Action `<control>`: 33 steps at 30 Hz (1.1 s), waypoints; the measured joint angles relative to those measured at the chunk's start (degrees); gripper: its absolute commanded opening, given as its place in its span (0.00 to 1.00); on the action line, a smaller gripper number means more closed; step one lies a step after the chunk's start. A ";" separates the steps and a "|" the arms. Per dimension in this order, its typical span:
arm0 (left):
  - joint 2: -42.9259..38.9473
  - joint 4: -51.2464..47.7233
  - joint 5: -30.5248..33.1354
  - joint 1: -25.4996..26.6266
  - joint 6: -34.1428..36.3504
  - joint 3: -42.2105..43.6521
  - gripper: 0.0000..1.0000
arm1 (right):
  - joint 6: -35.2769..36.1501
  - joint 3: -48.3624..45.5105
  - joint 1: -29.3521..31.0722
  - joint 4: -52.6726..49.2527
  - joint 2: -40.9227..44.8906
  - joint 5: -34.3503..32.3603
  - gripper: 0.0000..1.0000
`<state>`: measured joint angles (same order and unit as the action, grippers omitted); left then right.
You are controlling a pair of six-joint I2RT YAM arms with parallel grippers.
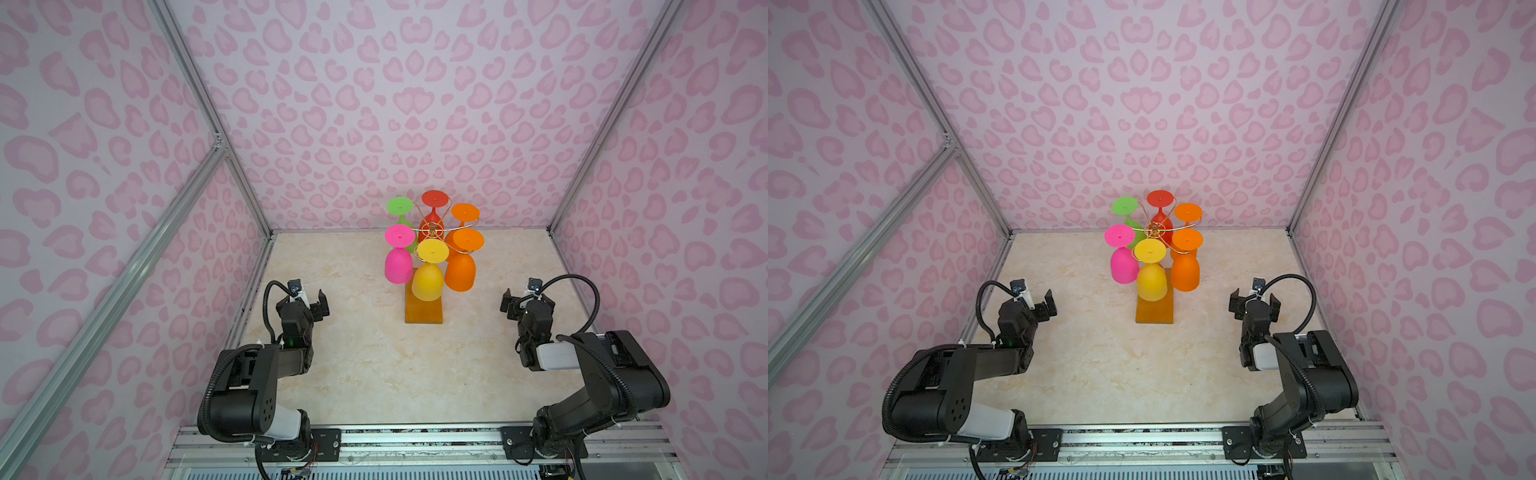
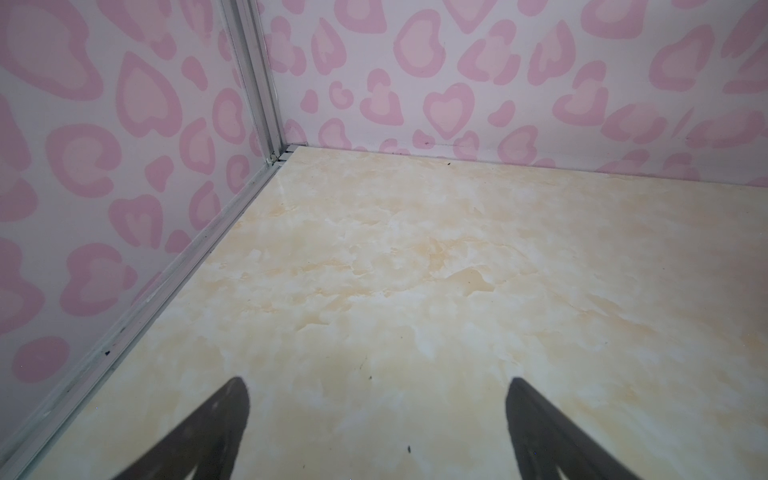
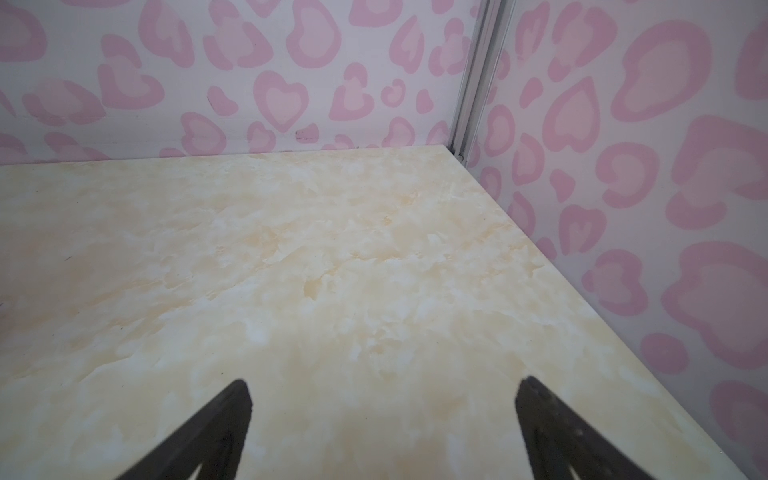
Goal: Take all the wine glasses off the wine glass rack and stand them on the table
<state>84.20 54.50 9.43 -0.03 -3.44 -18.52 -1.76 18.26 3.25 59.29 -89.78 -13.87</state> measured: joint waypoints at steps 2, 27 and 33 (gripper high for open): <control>0.00 0.00 0.00 -0.02 0.00 0.00 0.98 | 0.00 0.00 0.00 0.00 0.00 0.00 0.99; 0.00 0.00 0.00 -0.11 0.00 0.00 0.97 | 0.00 0.00 0.00 0.00 0.00 0.00 0.99; -0.98 -2.80 -0.09 -0.11 0.00 -1.51 0.97 | 0.00 0.20 -0.50 -0.98 0.83 0.92 0.99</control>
<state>83.22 51.70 9.34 -0.14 -3.44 -20.03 -1.76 18.46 2.74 58.30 -88.95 -12.95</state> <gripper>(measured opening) 0.974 0.993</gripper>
